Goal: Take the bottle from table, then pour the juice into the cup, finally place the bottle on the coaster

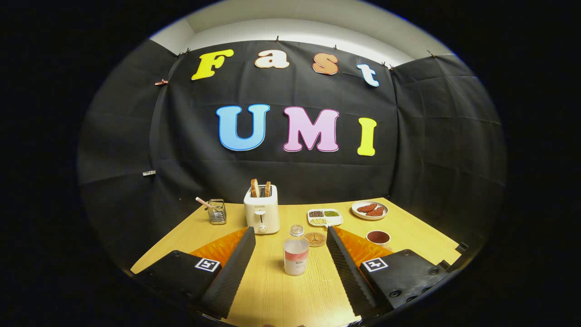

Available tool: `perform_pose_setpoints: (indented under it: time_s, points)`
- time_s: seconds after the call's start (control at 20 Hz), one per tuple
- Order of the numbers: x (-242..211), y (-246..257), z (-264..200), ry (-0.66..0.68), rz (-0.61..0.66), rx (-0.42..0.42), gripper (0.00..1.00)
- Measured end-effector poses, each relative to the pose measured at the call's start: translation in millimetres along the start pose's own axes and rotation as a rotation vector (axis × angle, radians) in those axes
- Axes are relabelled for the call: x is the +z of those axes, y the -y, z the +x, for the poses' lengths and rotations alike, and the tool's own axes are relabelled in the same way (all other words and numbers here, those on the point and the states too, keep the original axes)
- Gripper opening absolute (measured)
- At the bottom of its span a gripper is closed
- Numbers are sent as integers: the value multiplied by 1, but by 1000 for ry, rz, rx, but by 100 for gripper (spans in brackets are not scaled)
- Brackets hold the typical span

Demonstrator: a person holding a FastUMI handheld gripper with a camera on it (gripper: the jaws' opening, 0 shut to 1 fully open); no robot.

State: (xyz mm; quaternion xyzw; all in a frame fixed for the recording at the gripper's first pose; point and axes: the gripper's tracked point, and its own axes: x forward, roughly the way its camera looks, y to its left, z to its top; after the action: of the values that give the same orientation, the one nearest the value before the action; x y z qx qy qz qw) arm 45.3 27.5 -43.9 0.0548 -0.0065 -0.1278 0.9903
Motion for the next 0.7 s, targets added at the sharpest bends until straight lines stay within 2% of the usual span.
perform_pose_setpoints:
  time_s: [0.2, 0.7]
  points:
    - [-16, 5, 16, -7, -4, -27, 97]
    - [-66, -3, 78, -8, -23, -29, 97]
